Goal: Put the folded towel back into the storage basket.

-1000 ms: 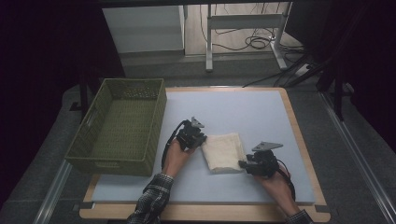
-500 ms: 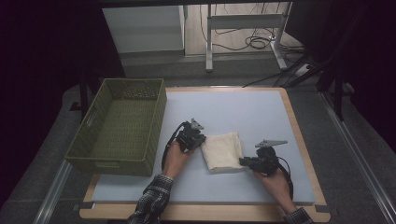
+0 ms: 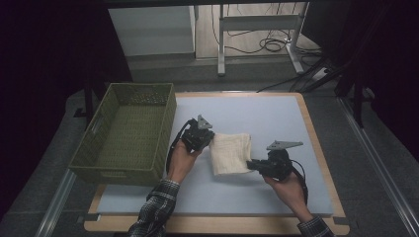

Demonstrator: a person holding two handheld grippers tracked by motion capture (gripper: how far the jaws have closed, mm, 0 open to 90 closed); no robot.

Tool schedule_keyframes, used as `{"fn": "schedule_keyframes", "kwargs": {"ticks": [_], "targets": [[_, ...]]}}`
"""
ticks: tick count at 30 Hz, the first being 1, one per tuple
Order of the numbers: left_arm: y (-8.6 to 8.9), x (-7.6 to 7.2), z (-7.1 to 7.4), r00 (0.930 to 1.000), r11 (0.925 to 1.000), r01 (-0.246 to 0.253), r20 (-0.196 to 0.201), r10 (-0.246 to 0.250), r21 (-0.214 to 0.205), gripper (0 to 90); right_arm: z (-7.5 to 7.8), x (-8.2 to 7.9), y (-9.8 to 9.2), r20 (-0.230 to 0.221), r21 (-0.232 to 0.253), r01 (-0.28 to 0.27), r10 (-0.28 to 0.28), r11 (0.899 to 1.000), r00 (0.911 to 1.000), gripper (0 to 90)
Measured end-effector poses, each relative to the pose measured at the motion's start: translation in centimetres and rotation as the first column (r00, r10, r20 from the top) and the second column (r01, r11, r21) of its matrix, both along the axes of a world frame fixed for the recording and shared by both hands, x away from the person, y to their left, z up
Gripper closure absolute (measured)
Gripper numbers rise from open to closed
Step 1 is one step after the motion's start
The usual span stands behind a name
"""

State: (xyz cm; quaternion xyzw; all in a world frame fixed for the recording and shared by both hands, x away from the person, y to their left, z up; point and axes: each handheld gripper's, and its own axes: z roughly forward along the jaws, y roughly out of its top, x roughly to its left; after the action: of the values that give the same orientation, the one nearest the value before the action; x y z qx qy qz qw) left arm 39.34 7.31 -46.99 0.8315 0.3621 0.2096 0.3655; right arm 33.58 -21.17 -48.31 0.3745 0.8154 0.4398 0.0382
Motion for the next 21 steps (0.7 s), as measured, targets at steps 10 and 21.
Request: {"fn": "schedule_keyframes", "kwargs": {"ticks": [10,21], "targets": [[0.9,-0.3,3.0,0.9996,0.9974,-0.008,0.029,0.006,0.072,86.2,2.1,0.1,1.1,0.051,0.012,-0.025,0.024,1.000,0.9984,83.0],[2.2,-0.8,6.2,0.9963,0.9895,-0.048,0.078,0.037,0.137,86.2,3.9,0.3,2.5,0.079,0.033,-0.053,0.050,0.998,0.9957,82.8]]}}
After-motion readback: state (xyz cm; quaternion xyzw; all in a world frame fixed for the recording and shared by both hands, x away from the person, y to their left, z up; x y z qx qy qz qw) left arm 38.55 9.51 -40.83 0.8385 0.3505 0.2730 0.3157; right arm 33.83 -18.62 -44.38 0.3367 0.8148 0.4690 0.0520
